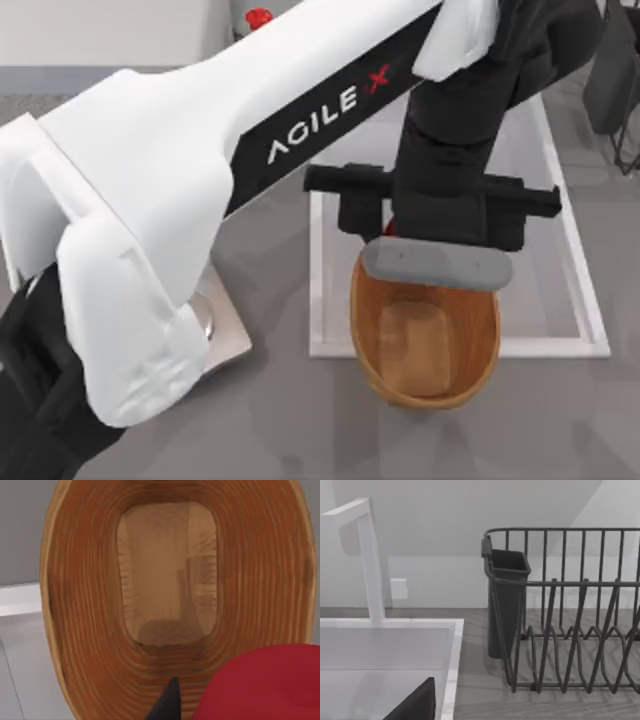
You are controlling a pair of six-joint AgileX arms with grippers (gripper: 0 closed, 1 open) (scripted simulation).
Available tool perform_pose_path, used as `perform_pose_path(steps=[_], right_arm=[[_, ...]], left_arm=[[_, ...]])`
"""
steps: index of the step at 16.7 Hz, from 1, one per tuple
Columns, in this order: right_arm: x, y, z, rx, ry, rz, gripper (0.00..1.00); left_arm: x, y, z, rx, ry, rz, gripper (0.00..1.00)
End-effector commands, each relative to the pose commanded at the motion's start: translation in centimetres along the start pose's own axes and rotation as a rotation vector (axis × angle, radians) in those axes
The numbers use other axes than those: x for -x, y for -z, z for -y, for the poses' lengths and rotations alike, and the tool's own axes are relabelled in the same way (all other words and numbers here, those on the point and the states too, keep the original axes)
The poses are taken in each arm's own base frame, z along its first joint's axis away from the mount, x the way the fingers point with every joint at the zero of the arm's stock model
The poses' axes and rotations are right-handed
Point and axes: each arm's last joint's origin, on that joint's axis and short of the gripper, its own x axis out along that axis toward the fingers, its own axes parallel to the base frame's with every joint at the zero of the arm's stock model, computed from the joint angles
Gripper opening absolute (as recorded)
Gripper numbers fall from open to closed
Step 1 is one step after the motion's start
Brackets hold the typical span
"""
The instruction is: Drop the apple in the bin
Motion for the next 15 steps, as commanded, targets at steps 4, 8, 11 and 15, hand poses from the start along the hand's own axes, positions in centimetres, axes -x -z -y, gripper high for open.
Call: perform_pose_path(steps=[4, 8, 11, 15], right_arm=[[0.0, 0.0, 0.0, 0.000, 0.000, 0.000, 1.00], [0.0, 0.0, 0.0, 0.000, 0.000, 0.000, 1.00], [0.0, 0.0, 0.0, 0.000, 0.000, 0.000, 1.00], [0.0, 0.0, 0.0, 0.000, 0.000, 0.000, 1.00]], left_arm=[[0.7, 0.1, -0.4, 0.087, -0.046, -0.029, 0.00], [0.8, 0.1, -0.4, 0.098, -0.052, -0.033, 0.00], [0.8, 0.3, -0.2, 0.101, -0.052, -0.033, 0.00], [-0.2, 0.9, -0.1, 0.125, -0.043, -0.026, 0.00]])
